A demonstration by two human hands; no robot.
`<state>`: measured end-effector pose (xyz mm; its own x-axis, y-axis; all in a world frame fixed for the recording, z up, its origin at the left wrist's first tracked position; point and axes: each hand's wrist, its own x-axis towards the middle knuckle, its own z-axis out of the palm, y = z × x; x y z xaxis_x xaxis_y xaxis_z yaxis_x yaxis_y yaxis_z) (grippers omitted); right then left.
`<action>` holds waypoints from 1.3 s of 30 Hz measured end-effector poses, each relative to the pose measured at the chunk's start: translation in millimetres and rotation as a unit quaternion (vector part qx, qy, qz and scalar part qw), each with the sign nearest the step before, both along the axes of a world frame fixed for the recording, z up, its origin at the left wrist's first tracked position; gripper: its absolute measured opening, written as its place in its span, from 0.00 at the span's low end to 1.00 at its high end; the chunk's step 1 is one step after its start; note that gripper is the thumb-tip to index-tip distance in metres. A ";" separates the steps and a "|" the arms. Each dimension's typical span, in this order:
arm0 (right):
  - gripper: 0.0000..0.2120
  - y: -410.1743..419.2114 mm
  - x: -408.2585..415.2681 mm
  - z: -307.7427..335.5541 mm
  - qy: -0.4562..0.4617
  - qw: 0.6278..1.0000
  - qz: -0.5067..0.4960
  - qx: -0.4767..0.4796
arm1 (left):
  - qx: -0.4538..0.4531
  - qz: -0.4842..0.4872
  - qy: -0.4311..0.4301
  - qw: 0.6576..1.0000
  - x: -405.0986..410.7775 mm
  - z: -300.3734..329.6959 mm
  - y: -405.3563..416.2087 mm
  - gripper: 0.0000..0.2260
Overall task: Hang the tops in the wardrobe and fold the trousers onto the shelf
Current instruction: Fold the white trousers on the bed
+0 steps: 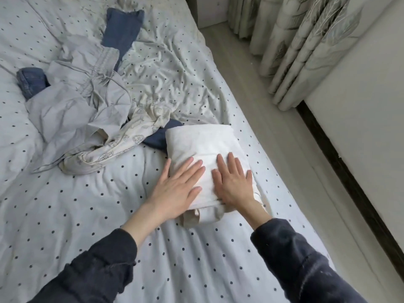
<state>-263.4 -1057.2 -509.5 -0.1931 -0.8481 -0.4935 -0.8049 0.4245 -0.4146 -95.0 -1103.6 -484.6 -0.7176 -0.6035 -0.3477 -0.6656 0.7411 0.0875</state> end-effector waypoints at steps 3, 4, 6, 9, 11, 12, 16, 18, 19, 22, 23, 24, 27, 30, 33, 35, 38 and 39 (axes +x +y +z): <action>0.31 7.0 1.2 -23.7 0.010 1.000 0.017 0.002 | -0.015 -0.088 0.034 0.995 22.8 -11.7 -27.1 0.25; 0.29 6.5 0.2 -28.8 0.008 1.000 0.021 0.005 | -0.043 -0.128 0.044 0.990 25.5 -11.9 -37.3 0.27; 0.26 4.8 -2.0 -34.6 0.001 1.000 0.028 0.005 | -0.074 -0.204 0.024 0.976 23.6 -10.5 -57.2 0.36; 0.25 6.4 -5.9 -42.9 -0.015 0.999 0.035 0.010 | -0.088 -0.255 -0.009 0.963 8.3 -14.4 -83.6 0.46; 0.25 6.0 -10.2 -48.2 -0.033 0.999 0.027 0.000 | -0.123 -0.297 0.002 0.947 -9.3 -19.7 -98.5 0.43; 0.25 3.8 -13.9 -50.4 -0.048 0.999 0.016 -0.003 | -0.136 -0.321 0.008 0.937 -17.8 -23.9 -105.3 0.40; 0.25 0.7 -25.8 -50.3 -0.083 0.996 -0.014 0.009 | -0.162 -0.335 0.057 0.926 -22.5 -42.9 -110.9 0.24; 0.26 2.3 -26.7 -42.3 -0.075 0.997 -0.021 0.004 | -0.166 -0.307 0.095 0.932 -14.2 -48.0 -101.2 0.20; 0.26 3.6 -25.0 -33.4 -0.077 0.997 -0.031 -0.002 | -0.174 -0.288 0.113 0.935 -10.6 -47.8 -96.1 0.19; 0.30 8.6 -16.7 0.0 -0.127 0.991 -0.045 -0.007 | -0.204 -0.219 0.163 0.940 -3.2 -38.2 -79.0 0.19; 0.32 10.8 -12.5 9.4 -0.147 0.988 -0.041 -0.003 | -0.212 -0.196 0.175 0.941 -1.2 -36.7 -71.4 0.18; 0.36 14.9 -7.2 19.7 -0.148 0.989 -0.027 0.002 | -0.212 -0.171 0.179 0.945 0.9 -32.2 -61.3 0.17; 0.48 30.0 16.6 36.5 -0.054 0.998 0.039 0.009 | -0.226 -0.127 0.159 0.953 4.2 -21.4 -37.1 0.16; 0.56 45.6 41.1 30.0 0.068 0.996 0.057 -0.022 | -0.252 -0.127 0.088 0.955 -5.6 -8.0 -25.2 0.16; 0.54 47.0 37.8 18.9 0.142 0.982 0.063 -0.109 | -0.271 -0.103 0.042 0.956 -16.3 10.0 -8.3 0.13; 0.49 47.3 21.5 11.2 0.137 0.967 0.117 -0.182 | -0.261 -0.081 0.045 0.961 -11.0 14.0 6.3 0.16; 0.47 50.0 -0.5 3.7 0.139 0.943 0.183 -0.241 | -0.238 -0.071 0.075 0.966 6.4 5.2 20.6 0.25; 0.49 52.8 -2.7 -0.7 0.146 0.945 0.183 -0.230 | -0.230 -0.073 0.080 0.967 10.8 -0.6 23.1 0.29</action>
<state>-266.1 -1004.4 -510.2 0.0834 -0.9961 -0.0285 -0.9714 -0.0749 -0.2255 -84.2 -1080.5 -485.2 -0.8294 -0.5558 0.0566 -0.5560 0.8115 -0.1798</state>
